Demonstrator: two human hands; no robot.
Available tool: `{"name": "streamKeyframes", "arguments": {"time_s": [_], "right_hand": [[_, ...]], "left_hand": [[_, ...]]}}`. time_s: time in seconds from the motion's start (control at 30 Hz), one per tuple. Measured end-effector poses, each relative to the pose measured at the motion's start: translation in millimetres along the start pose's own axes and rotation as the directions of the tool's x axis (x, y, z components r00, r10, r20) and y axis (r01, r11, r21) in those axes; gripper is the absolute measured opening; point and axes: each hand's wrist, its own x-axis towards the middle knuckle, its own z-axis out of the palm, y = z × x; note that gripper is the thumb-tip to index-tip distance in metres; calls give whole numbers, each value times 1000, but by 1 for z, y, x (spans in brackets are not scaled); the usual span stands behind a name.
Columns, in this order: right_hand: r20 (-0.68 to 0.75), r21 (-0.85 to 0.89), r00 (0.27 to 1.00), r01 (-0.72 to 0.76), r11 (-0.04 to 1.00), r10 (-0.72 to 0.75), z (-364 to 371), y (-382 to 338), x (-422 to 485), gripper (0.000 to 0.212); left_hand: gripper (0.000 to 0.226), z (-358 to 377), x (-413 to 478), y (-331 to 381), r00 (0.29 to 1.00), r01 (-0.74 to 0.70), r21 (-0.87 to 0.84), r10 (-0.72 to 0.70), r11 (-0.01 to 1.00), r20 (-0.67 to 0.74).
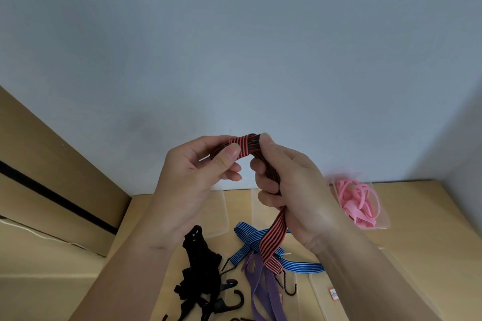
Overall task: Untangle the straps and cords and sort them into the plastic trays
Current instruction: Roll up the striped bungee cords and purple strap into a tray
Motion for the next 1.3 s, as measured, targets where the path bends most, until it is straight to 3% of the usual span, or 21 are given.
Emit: {"name": "streamKeyframes", "arguments": {"time_s": [0.2, 0.33, 0.47, 0.6, 0.83, 1.0, 1.17, 1.3], "right_hand": [[-15, 14, 998, 56, 998, -56, 4, 0, -3, 34], [-14, 130, 1000, 22, 991, -20, 7, -2, -8, 36], [-17, 174, 1000, -23, 984, 26, 10, -9, -12, 35], [-41, 134, 999, -14, 991, 19, 13, -10, -13, 39], [-23, 17, 1000, -21, 1000, 21, 13, -11, -12, 48], [13, 42, 999, 41, 998, -42, 12, -13, -14, 51], [0, 68, 999, -40, 997, 40, 12, -16, -14, 47], [-7, -19, 992, -129, 991, 129, 12, -20, -13, 42]], "left_hand": [[30, 11, -5, -4, 990, -91, -53, 84, 994, -116], [32, 17, -10, -2, 953, -256, 75, 264, 964, -148], [34, 17, -8, -9, 786, -551, 377, 615, 744, -63], [33, 13, -4, -13, 627, -664, 540, 779, 517, 25], [33, 7, -9, -10, 492, -713, 630, 860, 307, 138], [36, -3, -5, -4, 584, -720, 518, 807, 462, 92], [36, -1, -10, -5, 461, -724, 640, 870, 256, 173], [34, -5, -9, -14, 416, -744, 642, 879, 183, 232]]}}
